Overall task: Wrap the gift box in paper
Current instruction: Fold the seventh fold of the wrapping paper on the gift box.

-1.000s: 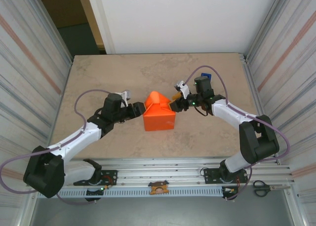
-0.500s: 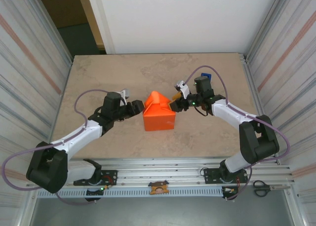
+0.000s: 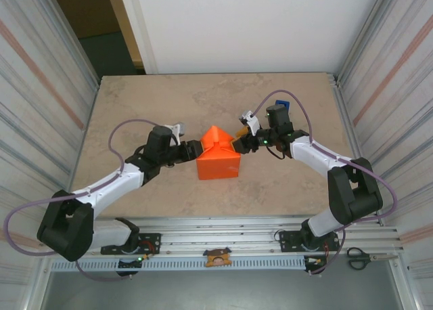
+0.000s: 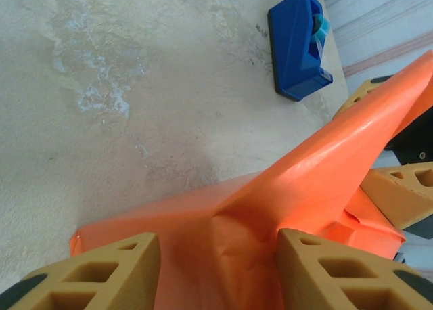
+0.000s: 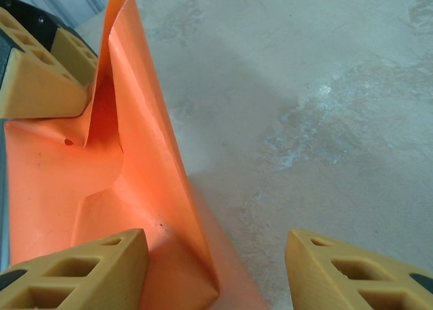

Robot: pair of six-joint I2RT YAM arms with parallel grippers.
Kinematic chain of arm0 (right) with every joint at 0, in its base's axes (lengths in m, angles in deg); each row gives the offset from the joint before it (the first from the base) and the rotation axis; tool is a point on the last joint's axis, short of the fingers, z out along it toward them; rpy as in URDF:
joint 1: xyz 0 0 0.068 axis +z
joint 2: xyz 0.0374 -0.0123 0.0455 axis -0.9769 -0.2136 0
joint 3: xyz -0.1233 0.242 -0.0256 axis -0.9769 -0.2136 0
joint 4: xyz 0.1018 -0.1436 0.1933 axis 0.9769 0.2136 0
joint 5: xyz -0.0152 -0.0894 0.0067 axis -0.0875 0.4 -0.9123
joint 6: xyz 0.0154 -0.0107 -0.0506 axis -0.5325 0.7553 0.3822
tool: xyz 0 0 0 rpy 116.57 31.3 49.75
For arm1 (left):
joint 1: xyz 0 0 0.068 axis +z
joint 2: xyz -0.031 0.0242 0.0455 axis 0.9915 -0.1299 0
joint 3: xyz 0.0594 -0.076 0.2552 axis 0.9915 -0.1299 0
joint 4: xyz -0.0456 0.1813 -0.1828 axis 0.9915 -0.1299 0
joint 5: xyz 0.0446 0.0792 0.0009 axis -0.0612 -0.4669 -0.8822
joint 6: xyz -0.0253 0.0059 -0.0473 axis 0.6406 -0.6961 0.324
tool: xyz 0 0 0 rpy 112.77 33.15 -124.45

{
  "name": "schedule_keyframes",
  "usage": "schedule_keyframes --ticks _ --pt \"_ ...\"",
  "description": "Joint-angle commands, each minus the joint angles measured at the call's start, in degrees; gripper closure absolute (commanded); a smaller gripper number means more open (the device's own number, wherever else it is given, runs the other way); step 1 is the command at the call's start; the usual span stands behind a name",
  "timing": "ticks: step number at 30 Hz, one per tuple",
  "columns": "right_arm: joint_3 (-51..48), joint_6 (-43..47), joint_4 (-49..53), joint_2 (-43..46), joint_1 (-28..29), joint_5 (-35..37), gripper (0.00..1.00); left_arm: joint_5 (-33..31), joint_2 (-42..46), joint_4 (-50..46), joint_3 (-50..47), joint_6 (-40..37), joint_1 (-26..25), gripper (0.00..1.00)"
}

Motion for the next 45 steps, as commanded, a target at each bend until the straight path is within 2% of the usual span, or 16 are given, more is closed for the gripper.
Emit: schedule_keyframes --ticks 1,7,19,24,27,32,37,39,41,43,45 --pt "-0.5 0.1 8.5 -1.8 1.9 0.6 0.44 0.5 -1.7 -8.3 0.5 -5.3 -1.7 0.53" --pt "6.0 2.0 12.3 -2.7 3.1 -0.1 0.4 -0.1 -1.6 -11.9 0.3 -9.1 -1.8 0.55" --pt "19.2 4.1 18.6 -6.8 6.1 -0.1 0.32 -0.1 -2.3 -11.9 0.6 -10.0 -2.2 0.54" --pt "27.1 4.9 23.2 -11.4 7.4 0.4 0.26 -0.3 -3.0 -11.8 0.9 -10.0 -2.6 0.54" --pt "32.3 7.5 28.3 -15.0 8.3 -0.1 0.27 -0.4 -3.3 -11.7 1.0 -10.0 -2.9 0.54" --pt "42.9 13.3 41.5 -21.4 9.4 -2.6 0.33 -0.4 -3.6 -11.5 1.2 -9.9 -3.4 0.54" --pt "51.9 18.0 53.3 -26.3 10.4 -2.1 0.48 -0.5 -3.8 -11.1 1.4 -9.6 -3.5 0.54" --pt "53.8 18.8 56.0 -27.5 10.4 -1.7 0.52 -0.4 -3.9 -11.0 1.4 -9.5 -3.5 0.54" --pt "55.5 19.9 57.4 -28.2 10.7 -1.0 0.61 -0.4 -3.9 -11.0 1.5 -9.6 -3.5 0.54" --pt "56.5 19.8 57.6 -28.3 10.9 -0.3 0.63 -0.4 -3.9 -10.9 1.4 -9.6 -3.5 0.54" --pt "57.2 20.1 57.8 -28.6 11.1 -0.6 0.7 -0.2 -4.1 -10.9 1.6 -9.5 -3.5 0.54"
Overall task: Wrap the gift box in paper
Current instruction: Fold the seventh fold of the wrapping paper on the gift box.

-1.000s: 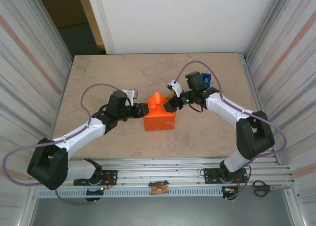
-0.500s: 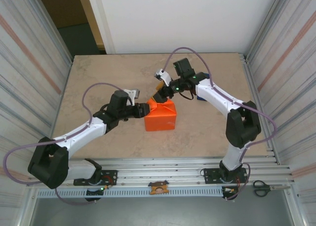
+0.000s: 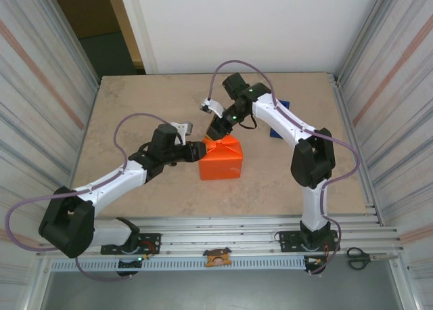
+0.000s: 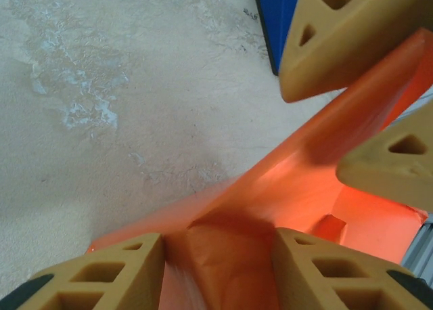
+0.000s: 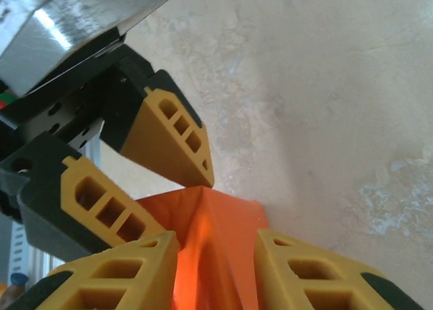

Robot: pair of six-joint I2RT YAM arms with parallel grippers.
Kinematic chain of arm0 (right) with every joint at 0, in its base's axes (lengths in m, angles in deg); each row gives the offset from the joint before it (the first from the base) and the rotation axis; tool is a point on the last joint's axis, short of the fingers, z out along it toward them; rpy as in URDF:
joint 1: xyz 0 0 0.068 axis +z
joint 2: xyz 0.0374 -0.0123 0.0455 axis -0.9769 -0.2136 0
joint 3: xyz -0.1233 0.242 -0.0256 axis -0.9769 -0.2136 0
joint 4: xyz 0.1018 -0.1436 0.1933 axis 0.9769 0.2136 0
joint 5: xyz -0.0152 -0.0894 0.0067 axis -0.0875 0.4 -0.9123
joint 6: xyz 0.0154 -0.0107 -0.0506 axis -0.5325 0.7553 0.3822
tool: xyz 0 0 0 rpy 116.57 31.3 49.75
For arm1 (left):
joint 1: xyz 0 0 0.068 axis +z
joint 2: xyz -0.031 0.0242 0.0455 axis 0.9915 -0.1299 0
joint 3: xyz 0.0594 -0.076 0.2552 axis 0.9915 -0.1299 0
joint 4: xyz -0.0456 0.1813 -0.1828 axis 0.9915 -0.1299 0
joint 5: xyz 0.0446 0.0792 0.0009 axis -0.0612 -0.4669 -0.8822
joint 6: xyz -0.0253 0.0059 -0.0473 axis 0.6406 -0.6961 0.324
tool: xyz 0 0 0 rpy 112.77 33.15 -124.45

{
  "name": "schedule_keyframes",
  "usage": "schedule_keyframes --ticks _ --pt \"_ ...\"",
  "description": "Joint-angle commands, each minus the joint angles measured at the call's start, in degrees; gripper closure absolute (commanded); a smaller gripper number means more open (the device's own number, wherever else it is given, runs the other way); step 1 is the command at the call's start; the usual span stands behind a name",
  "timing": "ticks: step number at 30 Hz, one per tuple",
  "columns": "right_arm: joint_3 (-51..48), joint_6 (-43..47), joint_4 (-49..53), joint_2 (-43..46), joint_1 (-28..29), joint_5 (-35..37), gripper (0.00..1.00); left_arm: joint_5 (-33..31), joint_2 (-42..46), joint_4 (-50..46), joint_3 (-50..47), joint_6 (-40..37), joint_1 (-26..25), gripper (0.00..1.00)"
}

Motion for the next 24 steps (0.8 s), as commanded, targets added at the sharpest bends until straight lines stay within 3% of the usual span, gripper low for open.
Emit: schedule_keyframes --ticks 1,2,3,7,8,13,15,17,21,24 --pt "2.6 2.1 4.6 -0.9 0.7 0.5 0.73 1.2 -2.6 -8.2 -1.2 -1.6 -1.3 0.54" --pt "2.9 2.3 4.8 -1.0 0.7 0.4 0.85 1.3 -2.7 -8.1 -1.1 -1.5 -1.4 0.54" --pt "3.2 2.6 5.1 -1.3 0.8 0.2 0.9 1.4 -2.7 -8.1 -1.1 -1.5 -1.4 0.54" --pt "5.0 2.9 6.7 -2.3 0.9 0.8 0.94 1.5 -2.7 -8.1 -1.1 -1.6 -1.4 0.55" --pt "5.4 3.2 7.1 -2.4 0.8 0.9 0.99 1.6 -2.6 -8.2 -1.0 -1.5 -1.4 0.55" --pt "6.2 3.5 6.6 -2.0 0.8 1.0 1.0 1.6 -2.8 -7.8 -1.1 -1.5 -1.4 0.55" --pt "6.4 3.3 5.7 -1.5 0.8 1.1 0.86 1.7 -2.8 -8.1 -1.1 -1.5 -1.4 0.55" --pt "6.5 2.5 4.3 -0.4 0.8 1.4 0.65 1.6 -2.6 -8.2 -1.1 -1.5 -1.4 0.55" --pt "4.9 -1.9 -1.9 4.0 0.2 4.1 0.49 1.1 -2.2 -8.3 -1.1 -1.4 -1.4 0.56" --pt "-2.0 -6.9 -11.3 10.5 -1.5 6.6 0.42 1.1 -2.4 -8.3 -1.1 -1.4 -1.4 0.56"
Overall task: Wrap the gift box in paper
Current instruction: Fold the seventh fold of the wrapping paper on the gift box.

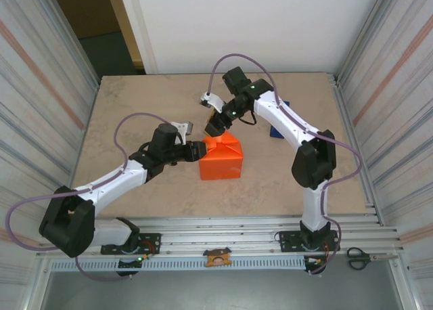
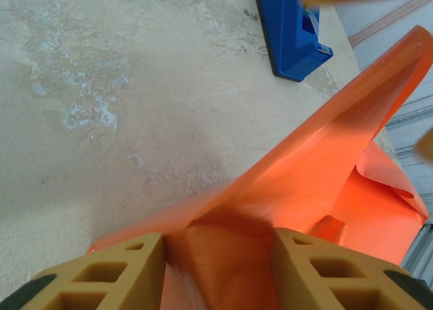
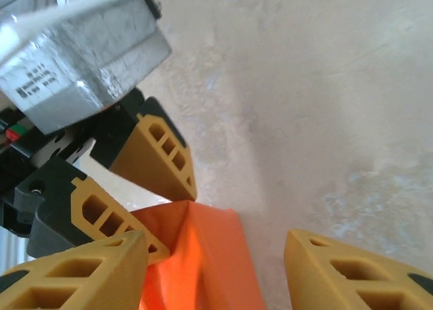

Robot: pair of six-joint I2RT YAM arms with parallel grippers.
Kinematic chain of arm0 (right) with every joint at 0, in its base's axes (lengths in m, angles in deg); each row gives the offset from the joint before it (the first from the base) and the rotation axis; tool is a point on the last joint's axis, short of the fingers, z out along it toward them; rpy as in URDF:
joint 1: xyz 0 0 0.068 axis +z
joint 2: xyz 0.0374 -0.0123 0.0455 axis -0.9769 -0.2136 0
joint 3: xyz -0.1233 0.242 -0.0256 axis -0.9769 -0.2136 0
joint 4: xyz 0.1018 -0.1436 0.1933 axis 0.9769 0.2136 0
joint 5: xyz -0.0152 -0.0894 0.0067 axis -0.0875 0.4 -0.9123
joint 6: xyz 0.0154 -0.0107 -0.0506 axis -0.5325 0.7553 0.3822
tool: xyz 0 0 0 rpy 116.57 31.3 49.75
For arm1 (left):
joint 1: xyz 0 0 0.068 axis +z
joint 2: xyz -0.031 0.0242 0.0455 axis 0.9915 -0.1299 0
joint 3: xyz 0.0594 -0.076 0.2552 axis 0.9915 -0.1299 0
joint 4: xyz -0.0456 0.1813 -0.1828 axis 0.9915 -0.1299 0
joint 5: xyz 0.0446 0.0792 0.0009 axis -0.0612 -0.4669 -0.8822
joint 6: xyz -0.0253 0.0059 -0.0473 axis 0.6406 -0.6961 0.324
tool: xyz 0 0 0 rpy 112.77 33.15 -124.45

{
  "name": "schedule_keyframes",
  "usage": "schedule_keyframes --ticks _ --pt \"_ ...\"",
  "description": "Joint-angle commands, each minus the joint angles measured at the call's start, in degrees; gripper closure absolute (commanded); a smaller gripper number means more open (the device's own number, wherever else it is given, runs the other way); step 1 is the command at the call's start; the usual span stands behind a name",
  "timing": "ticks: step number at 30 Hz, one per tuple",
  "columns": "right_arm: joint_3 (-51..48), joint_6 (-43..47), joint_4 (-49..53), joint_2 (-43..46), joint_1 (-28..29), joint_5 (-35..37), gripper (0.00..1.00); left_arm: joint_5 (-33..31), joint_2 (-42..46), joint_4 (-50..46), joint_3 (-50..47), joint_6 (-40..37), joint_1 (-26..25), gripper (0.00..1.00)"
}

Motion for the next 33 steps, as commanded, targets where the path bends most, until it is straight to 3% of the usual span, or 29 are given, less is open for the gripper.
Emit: schedule_keyframes --ticks 1,5,9,17,27,33 --pt "-7.1 -6.9 -12.2 10.8 -2.4 2.4 0.4 1.2 -2.1 -8.2 -1.3 -1.3 -1.4 0.56" --pt "-24.4 -16.4 -30.2 22.6 -8.0 1.5 0.31 1.5 -2.4 -7.4 -1.3 -1.0 -1.4 0.56" --pt "-39.2 -24.7 -42.2 30.3 -14.4 -0.2 0.31 1.9 -2.7 -7.2 -1.0 -0.9 -1.4 0.56" --pt "-51.3 -23.6 -44.8 31.1 -15.5 -7.3 0.3 2.2 -2.5 -7.1 -1.1 -1.0 -1.4 0.56" --pt "-53.7 -19.1 -44.7 25.8 -12.5 -11.4 0.32 2.6 -2.4 -7.3 -1.1 -0.6 -1.4 0.56" --pt "-57.5 -14.5 -44.3 25.0 -10.8 -8.8 0.36 2.6 -2.2 -6.9 -1.5 -0.4 -1.4 0.56"
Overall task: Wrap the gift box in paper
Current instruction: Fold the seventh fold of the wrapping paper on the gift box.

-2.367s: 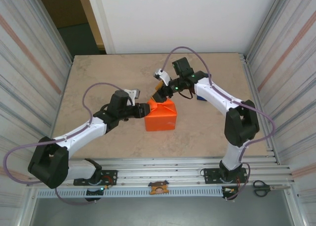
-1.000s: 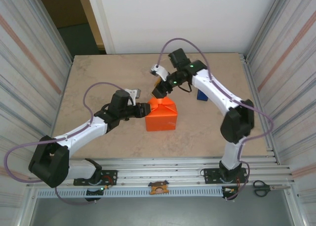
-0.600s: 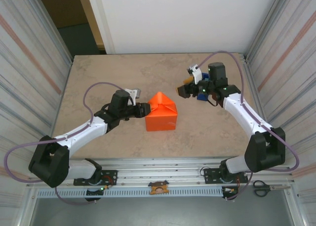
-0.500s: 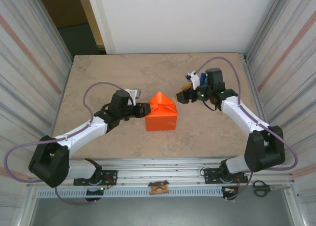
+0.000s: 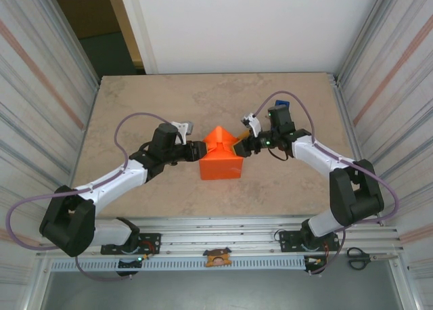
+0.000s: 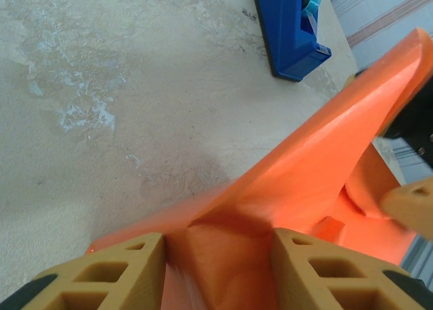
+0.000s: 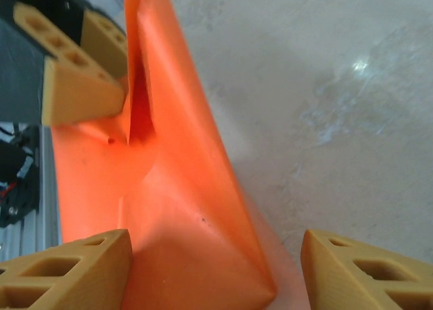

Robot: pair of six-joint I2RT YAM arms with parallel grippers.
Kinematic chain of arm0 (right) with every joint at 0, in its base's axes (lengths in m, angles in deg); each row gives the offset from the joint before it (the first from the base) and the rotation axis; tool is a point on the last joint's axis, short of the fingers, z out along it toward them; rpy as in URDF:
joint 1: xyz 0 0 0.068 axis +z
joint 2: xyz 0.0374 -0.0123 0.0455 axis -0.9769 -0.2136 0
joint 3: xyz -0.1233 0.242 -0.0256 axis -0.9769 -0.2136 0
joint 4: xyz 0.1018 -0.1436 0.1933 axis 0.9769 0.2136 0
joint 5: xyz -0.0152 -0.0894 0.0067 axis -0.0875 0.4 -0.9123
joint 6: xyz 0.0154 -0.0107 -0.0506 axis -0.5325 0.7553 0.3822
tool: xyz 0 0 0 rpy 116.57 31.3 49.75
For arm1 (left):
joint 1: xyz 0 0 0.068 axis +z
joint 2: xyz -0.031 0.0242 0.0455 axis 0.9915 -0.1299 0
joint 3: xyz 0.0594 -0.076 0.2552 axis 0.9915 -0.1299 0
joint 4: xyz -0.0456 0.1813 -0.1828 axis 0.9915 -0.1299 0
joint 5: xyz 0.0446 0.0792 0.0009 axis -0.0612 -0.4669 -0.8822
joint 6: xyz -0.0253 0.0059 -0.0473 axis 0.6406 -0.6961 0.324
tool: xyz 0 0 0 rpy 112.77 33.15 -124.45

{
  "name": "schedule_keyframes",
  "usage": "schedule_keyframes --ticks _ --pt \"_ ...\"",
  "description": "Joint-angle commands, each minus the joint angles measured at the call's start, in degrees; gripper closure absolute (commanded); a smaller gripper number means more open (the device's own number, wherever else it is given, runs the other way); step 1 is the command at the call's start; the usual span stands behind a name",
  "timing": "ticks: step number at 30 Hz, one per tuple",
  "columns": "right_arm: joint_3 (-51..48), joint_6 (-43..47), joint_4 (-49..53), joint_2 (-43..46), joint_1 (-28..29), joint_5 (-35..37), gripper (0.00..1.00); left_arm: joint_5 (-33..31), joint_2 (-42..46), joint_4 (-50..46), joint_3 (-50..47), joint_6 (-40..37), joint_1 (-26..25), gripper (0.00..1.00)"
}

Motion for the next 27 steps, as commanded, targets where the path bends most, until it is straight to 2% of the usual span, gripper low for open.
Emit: schedule_keyframes --ticks 1,5,9,13,17,23,27 --pt "-1.1 3.9 0.6 -1.2 0.5 0.0 0.37 2.3 -1.9 -7.2 -1.7 -0.8 -1.3 0.56" --pt "0.6 4.6 1.6 -0.2 0.4 -1.0 0.36 2.4 -1.9 -7.6 -1.7 -1.3 -1.3 0.56" --pt "3.7 5.7 1.7 -0.4 -0.3 -4.9 0.33 2.6 -2.0 -7.5 -1.7 -1.6 -1.3 0.56" --pt "7.9 6.5 1.8 -3.2 -0.2 -8.6 0.32 2.6 -2.0 -7.6 -1.9 -1.9 -1.4 0.56" --pt "12.2 7.8 2.7 -7.2 0.9 -9.2 0.31 2.5 -2.1 -7.7 -1.9 -2.1 -1.3 0.56" --pt "17.6 8.5 4.5 -12.5 1.9 -11.8 0.37 2.4 -1.9 -8.3 -1.6 -2.3 -1.3 0.56" --pt "19.6 9.1 6.3 -13.2 2.5 -16.2 0.42 2.4 -1.9 -8.5 -1.5 -2.5 -1.3 0.56"
